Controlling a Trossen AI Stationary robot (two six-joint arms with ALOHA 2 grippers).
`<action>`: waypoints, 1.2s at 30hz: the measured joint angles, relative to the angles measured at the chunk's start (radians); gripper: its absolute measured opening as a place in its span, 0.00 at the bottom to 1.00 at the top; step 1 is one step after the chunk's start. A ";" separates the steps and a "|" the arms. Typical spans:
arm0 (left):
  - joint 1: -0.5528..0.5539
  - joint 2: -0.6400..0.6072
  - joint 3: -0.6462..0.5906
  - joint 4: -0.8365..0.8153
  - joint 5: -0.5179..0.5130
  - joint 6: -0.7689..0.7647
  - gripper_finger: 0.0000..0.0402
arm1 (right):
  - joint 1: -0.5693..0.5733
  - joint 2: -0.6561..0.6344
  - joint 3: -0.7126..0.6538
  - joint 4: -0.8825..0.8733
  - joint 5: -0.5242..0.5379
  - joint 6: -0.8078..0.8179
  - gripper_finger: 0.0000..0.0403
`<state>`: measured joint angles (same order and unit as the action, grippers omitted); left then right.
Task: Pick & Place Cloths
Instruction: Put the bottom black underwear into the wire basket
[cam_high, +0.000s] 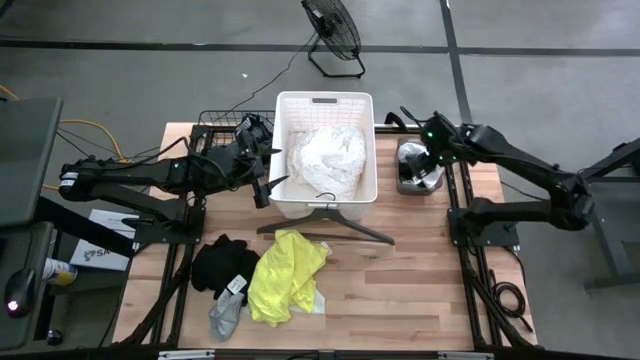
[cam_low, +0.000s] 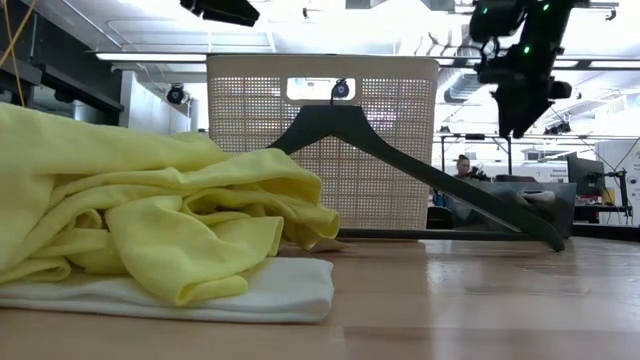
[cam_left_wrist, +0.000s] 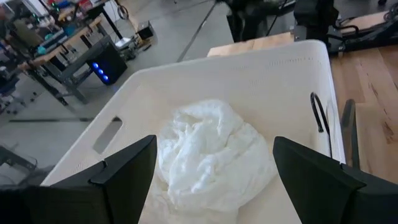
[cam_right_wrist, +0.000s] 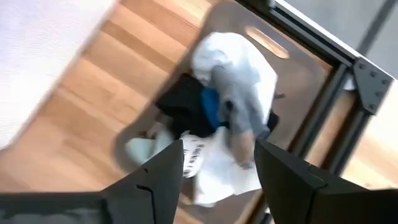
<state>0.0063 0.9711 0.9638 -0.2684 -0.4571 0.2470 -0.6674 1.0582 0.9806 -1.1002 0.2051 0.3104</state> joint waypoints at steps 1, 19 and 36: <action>0.000 -0.004 0.000 -0.011 -0.002 -0.010 0.79 | 0.015 -0.015 0.000 0.001 -0.001 0.009 0.46; 0.000 -0.164 0.000 -0.386 0.131 -0.259 0.79 | 0.537 -0.168 0.000 -0.002 0.112 0.287 0.14; -0.162 -0.122 -0.001 -0.889 0.477 -0.763 0.79 | 0.877 -0.127 0.000 0.036 0.250 0.470 0.01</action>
<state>-0.1555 0.8491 0.9630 -1.1579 0.0196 -0.5157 0.2095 0.9317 0.9810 -1.0646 0.4549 0.7801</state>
